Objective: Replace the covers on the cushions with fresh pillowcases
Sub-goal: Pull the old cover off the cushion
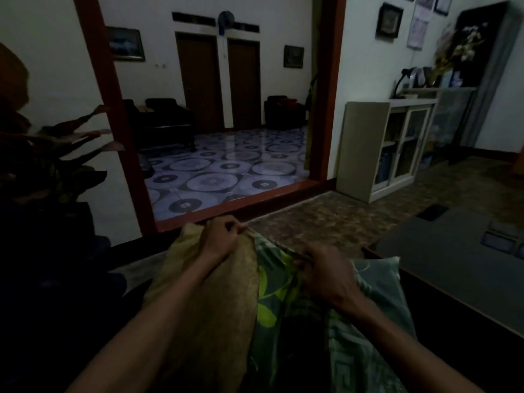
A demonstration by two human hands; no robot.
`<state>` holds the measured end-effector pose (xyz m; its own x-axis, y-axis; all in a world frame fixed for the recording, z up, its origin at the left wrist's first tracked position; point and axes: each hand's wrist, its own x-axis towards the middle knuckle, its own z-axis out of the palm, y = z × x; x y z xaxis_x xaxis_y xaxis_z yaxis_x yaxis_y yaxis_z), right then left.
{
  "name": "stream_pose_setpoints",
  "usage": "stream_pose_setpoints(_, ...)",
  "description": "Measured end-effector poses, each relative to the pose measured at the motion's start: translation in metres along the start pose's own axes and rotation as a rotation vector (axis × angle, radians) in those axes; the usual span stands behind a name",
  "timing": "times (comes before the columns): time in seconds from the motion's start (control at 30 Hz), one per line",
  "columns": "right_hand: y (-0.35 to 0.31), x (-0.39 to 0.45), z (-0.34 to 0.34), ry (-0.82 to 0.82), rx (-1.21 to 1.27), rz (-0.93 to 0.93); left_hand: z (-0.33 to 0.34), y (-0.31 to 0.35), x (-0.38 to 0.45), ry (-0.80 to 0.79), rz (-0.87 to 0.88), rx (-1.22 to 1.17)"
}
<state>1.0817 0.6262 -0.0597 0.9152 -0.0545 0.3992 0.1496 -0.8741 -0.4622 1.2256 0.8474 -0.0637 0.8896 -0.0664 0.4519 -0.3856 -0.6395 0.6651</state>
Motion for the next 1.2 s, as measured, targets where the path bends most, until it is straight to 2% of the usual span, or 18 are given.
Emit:
stream_pose_setpoints(0.1, -0.024, 0.003, -0.027, 0.099, -0.018, -0.107, -0.034, 0.024, 0.012, 0.116, 0.135, -0.11)
stream_pose_setpoints(0.17, -0.038, 0.003, -0.041, 0.034, 0.033, -0.125, -0.05, 0.029, 0.013, 0.131, 0.202, -0.133)
stream_pose_setpoints(0.23, -0.044, 0.008, -0.048, 0.065, 0.109, -0.133, -0.056, 0.022, 0.005, 0.06, 0.225, -0.119)
stream_pose_setpoints(0.3, -0.04, 0.018, -0.041, 0.124, 0.0, -0.137, -0.051, 0.012, -0.008, -0.012, 0.193, -0.091)
stream_pose_setpoints(0.4, -0.032, 0.016, -0.02, -0.095, -0.187, -0.031, -0.046, 0.011, -0.022, -0.026, 0.165, -0.104)
stream_pose_setpoints(0.43, -0.029, 0.013, -0.013, -0.104, -0.192, -0.011, -0.047, 0.012, -0.022, -0.048, 0.169, -0.106)
stream_pose_setpoints(0.53, -0.021, 0.005, -0.008, -0.018, -0.078, -0.014, -0.061, 0.008, -0.025, -0.141, 0.187, -0.063)
stream_pose_setpoints(0.63, -0.021, 0.004, -0.021, -0.081, 0.0, 0.006, -0.08, 0.004, -0.027, -0.198, 0.236, 0.025)
stream_pose_setpoints(0.93, -0.008, -0.008, -0.062, -0.072, 0.03, -0.05, -0.104, 0.011, -0.028, -0.355, 0.288, 0.162)
stream_pose_setpoints(1.07, 0.009, -0.006, -0.06, -0.118, -0.056, -0.037, -0.079, 0.025, -0.037, -0.353, 0.312, 0.298)
stream_pose_setpoints(1.2, 0.024, -0.01, -0.059, -0.109, -0.053, 0.031, -0.057, 0.027, -0.041, -0.168, 0.343, 0.385)
